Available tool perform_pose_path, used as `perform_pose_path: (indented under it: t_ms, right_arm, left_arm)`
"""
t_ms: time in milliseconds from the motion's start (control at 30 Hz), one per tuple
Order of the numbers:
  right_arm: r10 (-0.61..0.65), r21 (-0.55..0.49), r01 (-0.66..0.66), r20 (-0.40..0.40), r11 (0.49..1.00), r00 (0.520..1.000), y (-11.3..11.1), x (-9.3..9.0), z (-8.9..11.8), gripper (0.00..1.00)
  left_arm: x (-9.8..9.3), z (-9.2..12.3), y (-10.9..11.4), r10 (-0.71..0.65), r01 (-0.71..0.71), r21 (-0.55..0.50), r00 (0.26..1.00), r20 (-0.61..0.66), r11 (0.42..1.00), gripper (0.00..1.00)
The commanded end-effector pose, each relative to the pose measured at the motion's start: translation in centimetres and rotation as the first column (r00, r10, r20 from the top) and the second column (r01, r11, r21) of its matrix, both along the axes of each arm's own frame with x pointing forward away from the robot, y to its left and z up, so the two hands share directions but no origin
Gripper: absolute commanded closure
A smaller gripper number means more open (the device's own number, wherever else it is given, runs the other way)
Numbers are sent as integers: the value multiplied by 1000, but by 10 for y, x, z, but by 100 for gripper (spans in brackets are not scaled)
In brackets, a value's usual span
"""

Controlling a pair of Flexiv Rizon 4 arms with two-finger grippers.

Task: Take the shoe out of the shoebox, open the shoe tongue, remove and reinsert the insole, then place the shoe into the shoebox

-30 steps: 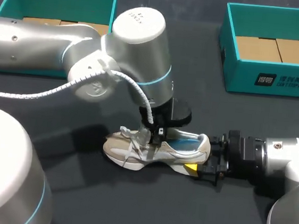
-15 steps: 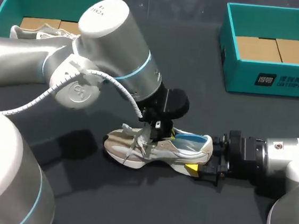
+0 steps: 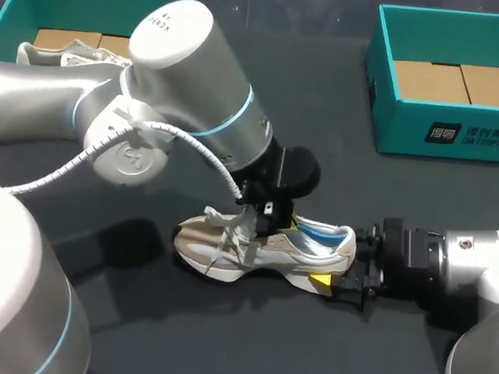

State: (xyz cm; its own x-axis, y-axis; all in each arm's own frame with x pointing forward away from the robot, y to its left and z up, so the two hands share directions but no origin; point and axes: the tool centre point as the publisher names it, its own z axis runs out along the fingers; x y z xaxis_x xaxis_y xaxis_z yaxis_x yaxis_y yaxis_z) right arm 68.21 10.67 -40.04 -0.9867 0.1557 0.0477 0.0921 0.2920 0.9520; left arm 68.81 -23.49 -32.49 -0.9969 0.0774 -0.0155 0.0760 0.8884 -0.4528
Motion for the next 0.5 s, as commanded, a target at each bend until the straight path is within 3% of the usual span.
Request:
perform_pose_path:
  t_ms: [33,333,500]
  right_arm:
    - [-1,-5,1,-1,1000,1000,3,-1,0,100]
    - [-1,-5,1,-1,1000,1000,3,-1,0,100]
    - [-1,-5,1,-1,1000,1000,3,-1,0,100]
  left_arm:
    - [0,-4,8,13,-13,1,1000,-1,1000,100]
    - [6,-5,33,67,-68,-31,997,-33,997,100]
    - [8,-1,32,61,-64,-69,997,-44,996,100]
